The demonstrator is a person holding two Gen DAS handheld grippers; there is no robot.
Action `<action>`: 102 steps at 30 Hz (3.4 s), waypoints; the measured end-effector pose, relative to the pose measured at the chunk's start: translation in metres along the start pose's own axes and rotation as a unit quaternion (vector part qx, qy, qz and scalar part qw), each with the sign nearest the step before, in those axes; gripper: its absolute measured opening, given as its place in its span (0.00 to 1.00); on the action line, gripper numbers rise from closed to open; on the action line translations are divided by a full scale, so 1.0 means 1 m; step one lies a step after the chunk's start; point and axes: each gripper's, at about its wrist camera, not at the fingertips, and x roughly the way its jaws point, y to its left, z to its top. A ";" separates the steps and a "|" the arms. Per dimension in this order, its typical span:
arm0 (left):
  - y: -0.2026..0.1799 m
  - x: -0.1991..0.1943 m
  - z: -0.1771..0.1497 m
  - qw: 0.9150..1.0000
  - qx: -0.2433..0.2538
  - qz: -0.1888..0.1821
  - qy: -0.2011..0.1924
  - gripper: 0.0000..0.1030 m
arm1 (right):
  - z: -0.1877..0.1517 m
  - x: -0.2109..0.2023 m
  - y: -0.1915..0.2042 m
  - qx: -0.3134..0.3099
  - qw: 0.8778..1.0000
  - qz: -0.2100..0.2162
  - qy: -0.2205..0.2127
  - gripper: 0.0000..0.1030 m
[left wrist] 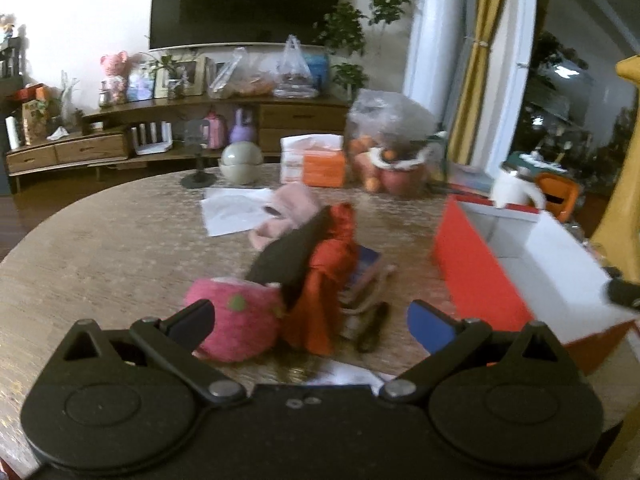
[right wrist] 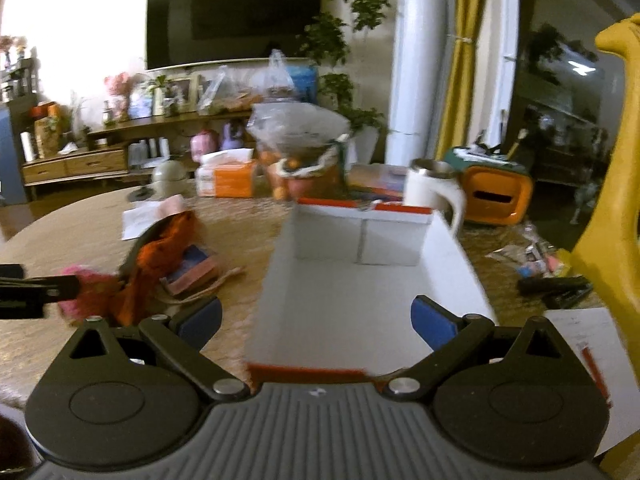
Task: Organize objects
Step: 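Reach the left gripper to the pink fuzzy plush toy and grasp it, then lift the pink plush with the left gripper and carry it over the white box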
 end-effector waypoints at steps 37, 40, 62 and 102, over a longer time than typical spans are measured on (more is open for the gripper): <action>0.055 0.108 -0.007 0.996 0.050 0.019 0.073 0.85 | 0.007 0.142 -0.122 -0.042 0.986 -0.084 0.137 0.47; 0.054 0.107 -0.006 0.996 0.055 0.014 0.073 0.83 | 0.004 0.147 -0.126 -0.028 0.985 -0.081 0.150 0.33; 0.053 0.072 0.010 0.997 0.055 0.021 0.051 0.70 | -0.002 0.137 -0.109 -0.059 0.988 -0.063 0.129 0.06; -0.197 0.073 0.045 0.968 0.180 -0.161 0.074 0.70 | -0.021 0.110 -0.104 -0.079 0.989 0.004 0.124 0.06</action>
